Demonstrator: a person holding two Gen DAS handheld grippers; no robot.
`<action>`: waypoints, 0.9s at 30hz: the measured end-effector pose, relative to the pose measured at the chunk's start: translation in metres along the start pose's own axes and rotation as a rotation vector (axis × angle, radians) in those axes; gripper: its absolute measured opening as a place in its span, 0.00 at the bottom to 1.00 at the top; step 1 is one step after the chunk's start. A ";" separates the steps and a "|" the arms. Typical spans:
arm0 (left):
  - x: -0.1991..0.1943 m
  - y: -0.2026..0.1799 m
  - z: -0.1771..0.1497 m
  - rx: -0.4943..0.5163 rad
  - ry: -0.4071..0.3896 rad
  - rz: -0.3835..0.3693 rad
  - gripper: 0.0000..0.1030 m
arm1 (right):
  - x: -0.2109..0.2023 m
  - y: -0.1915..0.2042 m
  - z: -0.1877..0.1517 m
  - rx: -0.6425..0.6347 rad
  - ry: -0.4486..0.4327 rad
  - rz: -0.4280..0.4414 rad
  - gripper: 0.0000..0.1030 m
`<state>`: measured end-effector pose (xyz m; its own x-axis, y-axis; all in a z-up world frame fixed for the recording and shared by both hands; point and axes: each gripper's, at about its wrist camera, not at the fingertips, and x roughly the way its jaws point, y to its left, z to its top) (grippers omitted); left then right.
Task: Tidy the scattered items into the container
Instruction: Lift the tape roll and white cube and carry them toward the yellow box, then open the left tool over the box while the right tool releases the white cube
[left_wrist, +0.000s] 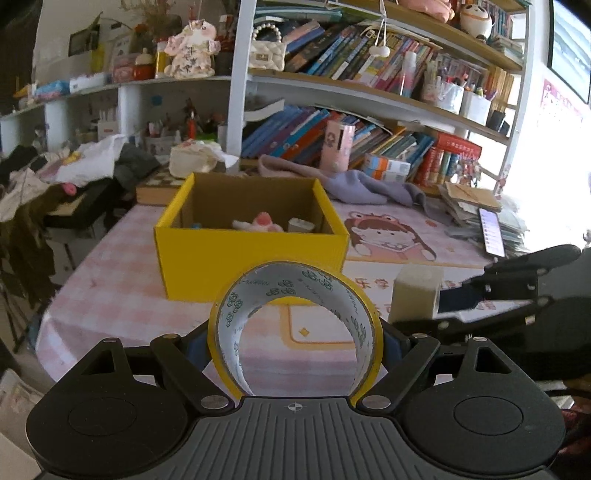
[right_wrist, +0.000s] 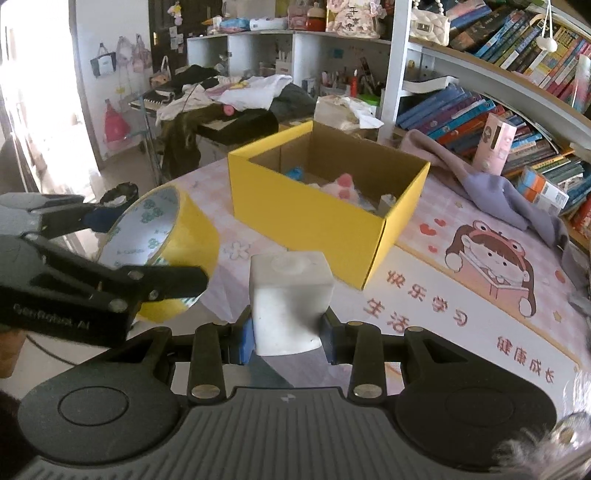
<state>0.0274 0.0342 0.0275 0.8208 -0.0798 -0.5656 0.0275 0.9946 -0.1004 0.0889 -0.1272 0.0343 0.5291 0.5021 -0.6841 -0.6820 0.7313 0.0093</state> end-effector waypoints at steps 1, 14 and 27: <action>0.000 0.001 0.004 0.017 -0.012 0.008 0.84 | 0.001 -0.002 0.005 0.008 -0.011 -0.001 0.32; 0.051 0.026 0.089 0.086 -0.103 0.082 0.84 | 0.050 -0.051 0.085 0.007 -0.162 -0.012 0.32; 0.208 0.049 0.150 0.165 0.127 0.039 0.84 | 0.193 -0.107 0.140 -0.247 -0.117 -0.087 0.32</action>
<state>0.2844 0.0764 0.0277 0.7447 -0.0381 -0.6663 0.0989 0.9937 0.0537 0.3349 -0.0440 0.0039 0.6360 0.5027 -0.5855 -0.7262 0.6466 -0.2338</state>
